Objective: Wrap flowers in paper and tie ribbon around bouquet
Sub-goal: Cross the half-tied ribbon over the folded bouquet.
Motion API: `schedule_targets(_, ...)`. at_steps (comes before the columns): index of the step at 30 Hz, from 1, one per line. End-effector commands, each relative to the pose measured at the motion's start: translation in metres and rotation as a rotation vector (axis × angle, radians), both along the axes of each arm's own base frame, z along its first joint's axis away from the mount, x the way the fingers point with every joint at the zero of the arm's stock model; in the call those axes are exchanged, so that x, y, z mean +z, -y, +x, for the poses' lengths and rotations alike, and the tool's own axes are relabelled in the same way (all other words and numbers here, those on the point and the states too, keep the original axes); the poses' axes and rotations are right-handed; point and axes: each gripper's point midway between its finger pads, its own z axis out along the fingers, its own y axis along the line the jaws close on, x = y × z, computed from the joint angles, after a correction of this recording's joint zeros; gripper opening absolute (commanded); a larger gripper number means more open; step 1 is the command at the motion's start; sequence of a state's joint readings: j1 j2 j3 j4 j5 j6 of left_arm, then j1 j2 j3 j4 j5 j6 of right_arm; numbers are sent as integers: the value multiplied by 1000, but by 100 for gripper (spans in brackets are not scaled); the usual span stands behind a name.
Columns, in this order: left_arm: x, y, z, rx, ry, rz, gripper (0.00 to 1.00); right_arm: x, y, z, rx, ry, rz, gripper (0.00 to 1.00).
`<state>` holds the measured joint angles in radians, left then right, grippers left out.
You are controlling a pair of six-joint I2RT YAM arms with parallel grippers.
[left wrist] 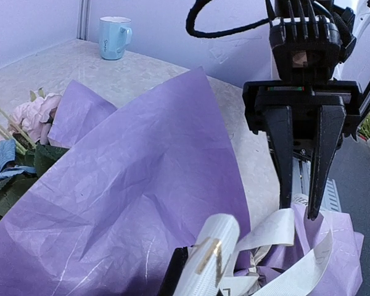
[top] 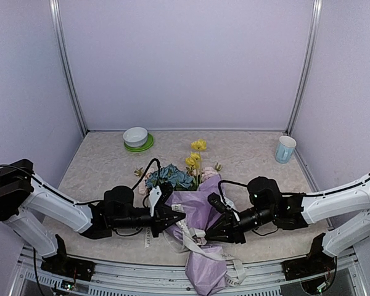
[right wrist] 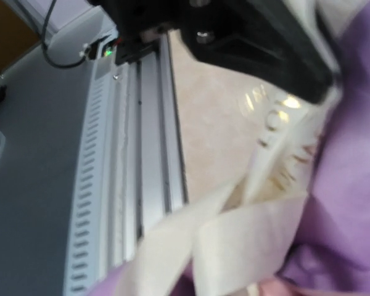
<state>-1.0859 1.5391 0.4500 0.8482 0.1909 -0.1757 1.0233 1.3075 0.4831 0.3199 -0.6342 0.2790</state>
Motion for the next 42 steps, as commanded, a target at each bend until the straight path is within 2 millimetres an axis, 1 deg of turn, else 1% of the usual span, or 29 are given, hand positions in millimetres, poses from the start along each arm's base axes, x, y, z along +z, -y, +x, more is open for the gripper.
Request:
schedule_targets(1,9,9,-3,-30,27,-21,0,14,0,12,-14,39,-32,24)
schedule_targets(6,11,7,-5,-30,16,-35,0,29,0,29,-76,84,-97,30)
schedule_targets(7,12,7,-5,-29,17,-41,0,30,0,33,-108,89,-114,29)
schedule_targets(9,14,6,-6,-29,18,-47,0,43,-4,26,-123,142,-94,28)
schedule_targets(11,16,6,-7,-30,18,-50,0,61,-10,11,-130,220,-36,30)
schedule_targets(12,16,5,-7,-31,19,-50,0,67,-13,5,-133,246,-21,31)
schedule_targets(13,17,5,-8,-31,20,-53,0,67,-17,-2,-126,266,-22,33)
schedule_targets(14,17,5,-8,-32,20,-53,0,63,-22,-11,-106,281,-39,35)
schedule_targets(15,17,4,-8,-31,19,-51,0,53,-27,-13,-99,292,-83,36)
schedule_targets(18,17,3,-8,-28,20,-52,0,13,-36,-18,-52,302,-249,41)
schedule_targets(20,19,2,-8,-24,22,-57,0,-2,-42,-22,-26,328,-307,47)
schedule_targets(21,19,1,-9,-23,21,-56,0,-6,-44,-22,-24,340,-320,48)
schedule_targets(23,20,-1,-9,-20,24,-60,0,-8,-46,-18,-40,360,-323,48)
schedule_targets(26,21,-1,-9,-18,24,-63,0,-4,-48,-12,-67,388,-289,47)
schedule_targets(30,22,-1,-9,-21,23,-67,0,-20,-44,-12,-69,384,-317,44)
schedule_targets(31,23,-1,-9,-21,23,-68,0,-23,-43,-12,-68,380,-331,42)
schedule_targets(32,23,-1,-9,-20,23,-68,0,-26,-42,-13,-66,374,-340,38)
schedule_targets(33,23,-1,-9,-20,26,-68,0,-28,-41,-14,-63,371,-350,32)
schedule_targets(34,23,-1,-10,-22,27,-68,0,-29,-40,-14,-62,369,-357,30)
schedule_targets(37,23,-2,-8,-14,28,-65,0,-29,-37,-15,-55,368,-361,33)
schedule_targets(38,23,-2,-8,-15,26,-65,0,-28,-36,-16,-51,368,-359,32)
schedule_targets(42,24,-3,-8,-13,27,-67,0,-34,-37,-21,-16,353,-377,19)
